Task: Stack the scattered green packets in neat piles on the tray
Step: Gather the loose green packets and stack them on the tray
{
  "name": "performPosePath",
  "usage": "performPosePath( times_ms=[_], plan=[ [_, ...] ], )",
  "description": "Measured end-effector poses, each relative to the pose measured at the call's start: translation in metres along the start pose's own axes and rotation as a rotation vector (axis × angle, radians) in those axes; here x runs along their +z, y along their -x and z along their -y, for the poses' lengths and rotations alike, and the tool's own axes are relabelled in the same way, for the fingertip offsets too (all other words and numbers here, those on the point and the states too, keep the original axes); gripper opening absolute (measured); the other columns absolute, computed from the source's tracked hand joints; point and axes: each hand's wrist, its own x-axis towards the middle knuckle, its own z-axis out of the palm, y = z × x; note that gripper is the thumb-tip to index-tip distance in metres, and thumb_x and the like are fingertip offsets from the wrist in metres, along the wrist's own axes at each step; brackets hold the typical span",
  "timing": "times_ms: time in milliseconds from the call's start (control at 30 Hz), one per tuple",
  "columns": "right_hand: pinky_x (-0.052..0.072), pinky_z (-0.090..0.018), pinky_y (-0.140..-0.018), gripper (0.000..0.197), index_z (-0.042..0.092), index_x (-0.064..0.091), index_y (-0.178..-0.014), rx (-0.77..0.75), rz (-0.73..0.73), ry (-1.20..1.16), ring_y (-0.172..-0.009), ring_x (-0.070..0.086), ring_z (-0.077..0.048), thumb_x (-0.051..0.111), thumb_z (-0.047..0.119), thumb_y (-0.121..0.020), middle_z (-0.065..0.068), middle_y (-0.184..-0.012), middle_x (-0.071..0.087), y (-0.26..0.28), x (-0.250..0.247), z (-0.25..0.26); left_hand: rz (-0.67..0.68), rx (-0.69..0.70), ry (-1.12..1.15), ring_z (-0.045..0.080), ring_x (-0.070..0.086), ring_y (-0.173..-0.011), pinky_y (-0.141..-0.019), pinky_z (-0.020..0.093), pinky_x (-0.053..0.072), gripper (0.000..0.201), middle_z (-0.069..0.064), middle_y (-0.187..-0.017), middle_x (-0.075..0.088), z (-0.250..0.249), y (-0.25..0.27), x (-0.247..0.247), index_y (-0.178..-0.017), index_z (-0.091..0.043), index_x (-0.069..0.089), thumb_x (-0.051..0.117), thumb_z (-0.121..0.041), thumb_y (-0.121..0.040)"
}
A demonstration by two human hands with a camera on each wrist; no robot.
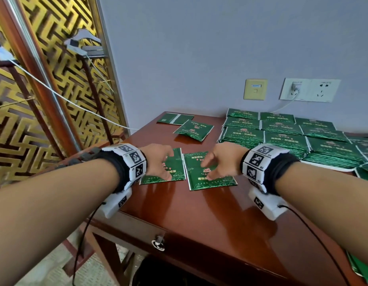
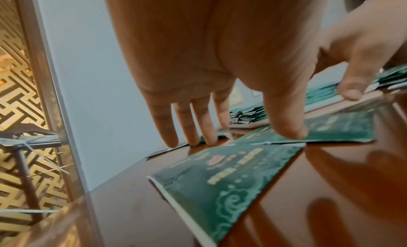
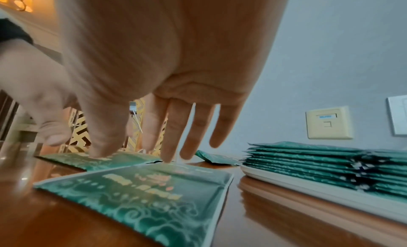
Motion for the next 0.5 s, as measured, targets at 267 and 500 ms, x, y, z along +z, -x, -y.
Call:
performPosePath(
  times_ms=[267,500],
  plan=[
    [0.006,-0.053,-0.117,0.144,0.030,-0.013,-0.151,0.097,0.287,0.247,-0.146,-0.006,-0.023,0.077,0.073,-0.046,0.004,-0.159,-0.006,-0.055,0.015,-0.020,0.133,-0.061,-0.055,0.027,0.013,-0.146,-0.116,0.045,0.017,0.131,0.007,-0.160,0.006,0.028,-0.041,0.011,-0.153,-0.023,-0.003,0.080,-0.060,-0.060],
    [0.029,-0.042,-0.113,0.133,0.021,0.006,-0.153,0.066,0.222,0.139,-0.138,0.034,-0.022,0.083,0.061,-0.052,-0.001,-0.152,0.030,-0.062,0.009,-0.018,0.099,0.020,-0.061,0.023,0.033,-0.137,-0.114,0.042,0.029,0.124,0.001,-0.151,0.031,0.027,-0.056,0.011,-0.152,-0.020,0.014,0.081,-0.062,-0.057]
  ],
)
